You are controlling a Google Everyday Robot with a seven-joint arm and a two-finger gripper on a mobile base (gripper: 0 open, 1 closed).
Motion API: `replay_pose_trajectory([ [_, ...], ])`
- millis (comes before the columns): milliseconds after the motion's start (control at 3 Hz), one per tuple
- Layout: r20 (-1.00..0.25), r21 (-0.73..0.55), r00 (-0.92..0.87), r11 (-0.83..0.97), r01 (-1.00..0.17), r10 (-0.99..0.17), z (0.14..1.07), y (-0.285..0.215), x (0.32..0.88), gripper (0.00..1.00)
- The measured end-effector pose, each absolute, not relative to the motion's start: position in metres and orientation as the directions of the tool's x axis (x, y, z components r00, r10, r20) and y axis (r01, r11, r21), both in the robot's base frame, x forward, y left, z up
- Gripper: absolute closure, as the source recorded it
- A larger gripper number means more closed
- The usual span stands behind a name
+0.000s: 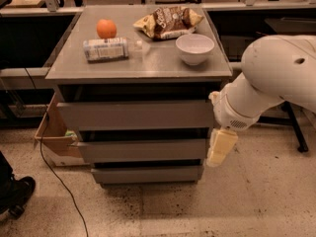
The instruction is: Open top drawer
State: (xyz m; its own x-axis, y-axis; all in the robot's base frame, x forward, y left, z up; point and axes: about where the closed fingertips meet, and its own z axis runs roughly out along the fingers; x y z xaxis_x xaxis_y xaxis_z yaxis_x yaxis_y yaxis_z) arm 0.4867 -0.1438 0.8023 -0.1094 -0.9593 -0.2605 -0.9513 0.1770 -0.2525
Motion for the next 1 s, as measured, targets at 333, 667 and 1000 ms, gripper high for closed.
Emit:
replay_pose_trajectory([
  [333,-0.27,-0.268,-0.113,0.188,-0.945,-0.956,0.8,-0.135,0.504,0.0],
  [667,-0.281,-0.298,-0.099,0.185,-0.937,-0.955,0.797,-0.123,0.527,0.0],
  [1000,-0.297,-0.294,-0.102,0.193,-0.936,-0.95,0.78,-0.116,0.541,0.0],
])
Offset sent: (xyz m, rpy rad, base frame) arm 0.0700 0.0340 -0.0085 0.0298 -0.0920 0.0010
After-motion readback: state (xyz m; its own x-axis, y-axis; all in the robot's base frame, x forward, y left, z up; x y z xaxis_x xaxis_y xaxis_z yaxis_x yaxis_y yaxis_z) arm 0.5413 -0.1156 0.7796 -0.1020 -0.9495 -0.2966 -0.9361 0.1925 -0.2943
